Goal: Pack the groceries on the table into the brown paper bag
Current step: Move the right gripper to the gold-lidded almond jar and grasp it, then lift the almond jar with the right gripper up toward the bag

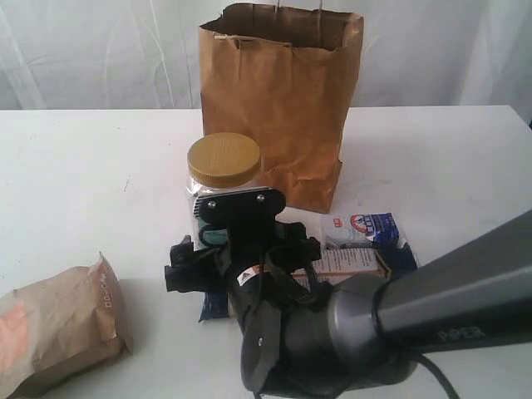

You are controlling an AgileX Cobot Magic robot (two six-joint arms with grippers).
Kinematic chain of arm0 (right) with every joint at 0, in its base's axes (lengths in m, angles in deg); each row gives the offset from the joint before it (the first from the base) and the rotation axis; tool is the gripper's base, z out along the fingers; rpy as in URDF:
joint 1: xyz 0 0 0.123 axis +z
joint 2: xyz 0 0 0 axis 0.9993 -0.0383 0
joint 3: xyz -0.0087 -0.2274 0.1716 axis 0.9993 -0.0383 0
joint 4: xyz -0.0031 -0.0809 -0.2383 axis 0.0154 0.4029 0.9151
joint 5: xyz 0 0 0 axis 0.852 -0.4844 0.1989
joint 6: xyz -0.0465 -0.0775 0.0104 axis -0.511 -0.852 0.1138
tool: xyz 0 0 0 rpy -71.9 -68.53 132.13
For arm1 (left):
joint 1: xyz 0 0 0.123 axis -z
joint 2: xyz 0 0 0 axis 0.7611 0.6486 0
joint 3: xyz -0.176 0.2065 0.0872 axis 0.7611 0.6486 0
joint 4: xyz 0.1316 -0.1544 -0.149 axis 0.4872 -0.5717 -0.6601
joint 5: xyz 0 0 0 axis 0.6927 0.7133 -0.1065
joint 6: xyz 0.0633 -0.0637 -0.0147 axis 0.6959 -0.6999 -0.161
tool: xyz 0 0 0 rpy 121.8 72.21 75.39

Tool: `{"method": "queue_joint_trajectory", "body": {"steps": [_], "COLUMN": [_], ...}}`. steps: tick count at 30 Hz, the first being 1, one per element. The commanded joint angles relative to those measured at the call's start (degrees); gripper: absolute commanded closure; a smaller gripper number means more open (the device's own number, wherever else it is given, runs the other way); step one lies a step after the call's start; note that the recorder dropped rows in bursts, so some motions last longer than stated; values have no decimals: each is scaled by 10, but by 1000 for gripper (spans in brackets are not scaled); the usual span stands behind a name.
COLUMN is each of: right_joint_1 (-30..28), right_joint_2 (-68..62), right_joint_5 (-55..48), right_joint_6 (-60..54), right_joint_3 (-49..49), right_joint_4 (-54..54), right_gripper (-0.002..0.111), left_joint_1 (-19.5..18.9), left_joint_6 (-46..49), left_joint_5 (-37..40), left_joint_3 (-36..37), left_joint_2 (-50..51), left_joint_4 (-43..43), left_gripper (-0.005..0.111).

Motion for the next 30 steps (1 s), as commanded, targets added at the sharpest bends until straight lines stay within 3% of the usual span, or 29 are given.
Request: {"method": "queue_joint_trajectory", "body": {"steps": [1,14,19,22,30], "right_joint_1": [-3,-7,-7,-7,-7], "right_joint_2": [-21,-82,-93,-98,-133], "right_joint_5": [7,25,87,87,89], "right_joint_6": [-13,-55,-52,-9,-36], "right_joint_3": [23,112,125,139,184], "right_joint_4": [10,-62,-130,-126,-129], "right_gripper": [8,8,8,8,8], "left_joint_1": [4,4,4,4,4], "left_joint_6": [0,0,0,0,0], "left_joint_5": [-1,-1,-1,-1,-1], "left_joint_3": [2,2,2,2,2], "left_joint_2": [-2,-2,-2,-2,-2], "left_joint_4": [2,2,2,2,2], "left_gripper": [107,107,107,107,107]}}
